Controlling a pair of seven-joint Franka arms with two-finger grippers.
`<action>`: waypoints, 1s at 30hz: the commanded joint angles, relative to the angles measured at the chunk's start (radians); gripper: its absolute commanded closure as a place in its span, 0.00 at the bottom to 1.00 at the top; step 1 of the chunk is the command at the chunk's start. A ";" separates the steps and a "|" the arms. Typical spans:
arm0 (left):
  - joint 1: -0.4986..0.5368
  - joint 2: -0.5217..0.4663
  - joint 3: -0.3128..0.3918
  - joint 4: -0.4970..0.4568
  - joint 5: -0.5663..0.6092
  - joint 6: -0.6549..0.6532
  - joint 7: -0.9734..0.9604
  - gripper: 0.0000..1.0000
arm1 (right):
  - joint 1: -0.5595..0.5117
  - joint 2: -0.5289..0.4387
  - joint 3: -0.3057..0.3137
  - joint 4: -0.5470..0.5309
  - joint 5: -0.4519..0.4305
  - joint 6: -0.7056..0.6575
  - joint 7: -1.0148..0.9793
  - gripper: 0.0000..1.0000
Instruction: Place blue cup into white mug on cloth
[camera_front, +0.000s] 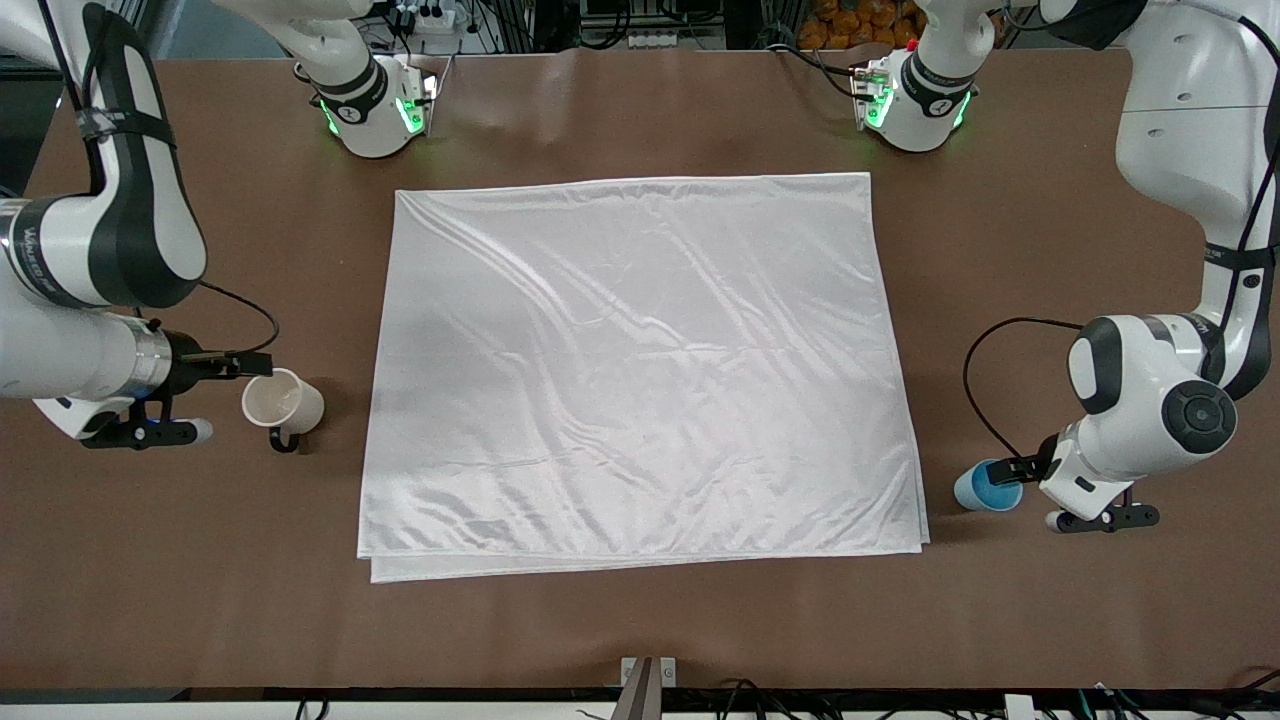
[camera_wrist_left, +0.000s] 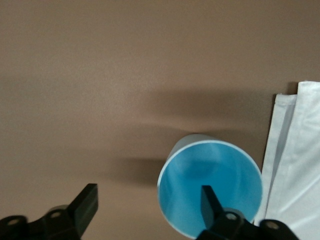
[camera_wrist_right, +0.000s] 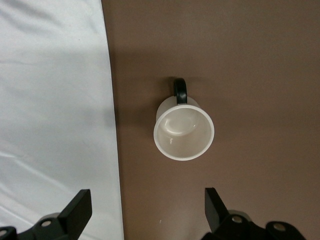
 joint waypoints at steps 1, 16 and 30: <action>0.003 0.032 -0.002 0.023 0.025 0.035 0.010 0.29 | -0.021 0.067 0.005 0.019 -0.045 0.075 -0.040 0.00; -0.004 0.036 -0.002 0.023 0.034 0.070 0.012 1.00 | -0.067 0.144 0.006 0.016 -0.036 0.193 -0.095 0.00; -0.018 -0.124 -0.062 0.021 0.032 -0.029 -0.003 1.00 | -0.081 0.222 0.008 0.016 -0.035 0.302 -0.092 0.00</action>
